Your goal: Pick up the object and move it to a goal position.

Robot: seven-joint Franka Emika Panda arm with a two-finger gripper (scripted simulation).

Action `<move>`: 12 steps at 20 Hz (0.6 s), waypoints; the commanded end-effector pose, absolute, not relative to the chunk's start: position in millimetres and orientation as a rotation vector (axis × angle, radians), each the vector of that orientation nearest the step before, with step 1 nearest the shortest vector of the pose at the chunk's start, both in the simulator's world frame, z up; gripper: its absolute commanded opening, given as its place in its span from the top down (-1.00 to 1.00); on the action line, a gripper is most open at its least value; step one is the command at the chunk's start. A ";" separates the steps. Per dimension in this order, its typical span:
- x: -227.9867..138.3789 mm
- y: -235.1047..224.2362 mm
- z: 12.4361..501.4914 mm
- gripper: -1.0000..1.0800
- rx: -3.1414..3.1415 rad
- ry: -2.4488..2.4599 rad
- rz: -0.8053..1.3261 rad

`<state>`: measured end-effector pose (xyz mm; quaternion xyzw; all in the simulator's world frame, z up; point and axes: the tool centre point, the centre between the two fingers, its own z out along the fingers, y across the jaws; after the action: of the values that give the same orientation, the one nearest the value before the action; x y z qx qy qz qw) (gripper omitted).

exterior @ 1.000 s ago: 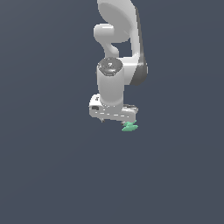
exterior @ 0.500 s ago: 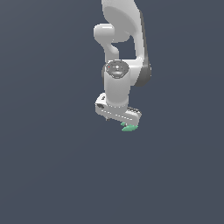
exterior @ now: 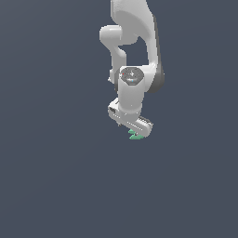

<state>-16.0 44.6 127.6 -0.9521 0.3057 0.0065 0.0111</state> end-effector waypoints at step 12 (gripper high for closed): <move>-30.0 70.2 111.0 -0.92 -2.794 1.409 0.018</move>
<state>-28.4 67.4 112.8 -0.9008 0.4341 0.0061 0.0068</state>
